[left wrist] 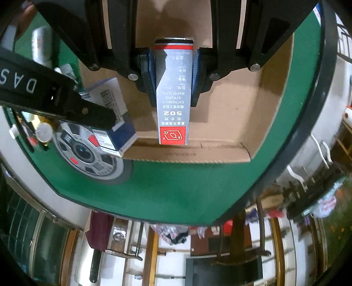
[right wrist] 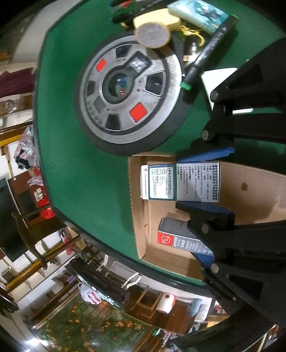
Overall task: Organize objects
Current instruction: 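Carry both boxes into the cardboard tray and open both tools to release, then grasp the white plastic bottle with the left tool while the right tool withdraws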
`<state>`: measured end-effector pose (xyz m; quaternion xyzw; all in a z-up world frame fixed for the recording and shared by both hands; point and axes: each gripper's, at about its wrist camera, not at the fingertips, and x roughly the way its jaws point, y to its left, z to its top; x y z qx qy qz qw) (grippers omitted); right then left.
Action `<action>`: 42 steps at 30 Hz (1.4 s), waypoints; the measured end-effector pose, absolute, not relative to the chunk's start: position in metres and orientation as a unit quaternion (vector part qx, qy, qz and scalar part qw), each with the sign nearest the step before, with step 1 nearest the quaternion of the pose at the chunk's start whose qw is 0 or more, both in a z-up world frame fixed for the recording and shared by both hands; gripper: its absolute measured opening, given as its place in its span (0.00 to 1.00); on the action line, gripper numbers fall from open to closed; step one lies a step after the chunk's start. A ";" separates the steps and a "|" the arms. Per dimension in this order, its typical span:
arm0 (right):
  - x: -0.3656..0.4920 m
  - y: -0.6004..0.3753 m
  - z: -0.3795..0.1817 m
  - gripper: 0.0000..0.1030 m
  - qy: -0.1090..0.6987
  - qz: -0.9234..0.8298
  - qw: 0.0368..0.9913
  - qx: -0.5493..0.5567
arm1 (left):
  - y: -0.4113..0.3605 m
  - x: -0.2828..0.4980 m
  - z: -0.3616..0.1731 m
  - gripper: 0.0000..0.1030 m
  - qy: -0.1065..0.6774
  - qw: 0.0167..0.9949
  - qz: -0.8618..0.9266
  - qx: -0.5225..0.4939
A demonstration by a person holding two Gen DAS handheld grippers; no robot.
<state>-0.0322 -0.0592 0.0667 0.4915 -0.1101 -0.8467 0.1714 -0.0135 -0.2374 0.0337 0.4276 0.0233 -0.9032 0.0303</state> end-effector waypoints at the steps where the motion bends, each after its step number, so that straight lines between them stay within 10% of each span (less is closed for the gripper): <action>1: -0.032 -0.060 0.067 0.32 -0.106 -0.848 0.172 0.490 | -0.237 -0.014 0.033 0.22 0.020 0.035 -0.904 0.427; 14: -0.033 -0.061 0.068 0.33 -0.093 -0.850 0.185 0.484 | -0.241 -0.008 0.049 0.51 0.009 0.057 -0.914 0.401; 42: 0.047 0.024 0.112 0.40 -0.119 -0.891 0.162 0.408 | -0.190 0.068 0.105 0.73 -0.030 0.047 -0.944 0.324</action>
